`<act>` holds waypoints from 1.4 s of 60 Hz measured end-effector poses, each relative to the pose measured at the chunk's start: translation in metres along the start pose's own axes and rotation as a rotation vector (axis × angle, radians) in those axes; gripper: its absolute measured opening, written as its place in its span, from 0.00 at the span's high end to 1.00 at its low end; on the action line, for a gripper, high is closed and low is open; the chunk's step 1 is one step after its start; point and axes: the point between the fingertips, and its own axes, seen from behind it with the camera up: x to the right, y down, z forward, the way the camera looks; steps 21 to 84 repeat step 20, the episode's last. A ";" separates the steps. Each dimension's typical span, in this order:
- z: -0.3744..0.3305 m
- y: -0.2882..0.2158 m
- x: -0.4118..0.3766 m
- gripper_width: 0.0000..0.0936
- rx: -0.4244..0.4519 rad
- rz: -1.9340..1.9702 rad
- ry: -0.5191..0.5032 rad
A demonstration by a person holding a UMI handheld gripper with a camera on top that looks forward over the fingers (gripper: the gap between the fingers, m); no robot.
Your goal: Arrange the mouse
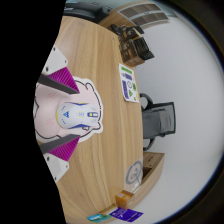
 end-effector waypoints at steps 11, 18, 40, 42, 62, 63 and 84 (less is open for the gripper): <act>-0.084 0.021 -0.013 0.11 0.075 0.017 -0.059; -0.146 0.041 -0.006 0.11 0.121 0.022 -0.111; -0.163 0.048 0.003 0.11 0.127 0.023 -0.116; -0.163 0.048 0.003 0.11 0.127 0.023 -0.116; -0.163 0.048 0.003 0.11 0.127 0.023 -0.116; -0.163 0.048 0.003 0.11 0.127 0.023 -0.116; -0.163 0.048 0.003 0.11 0.127 0.023 -0.116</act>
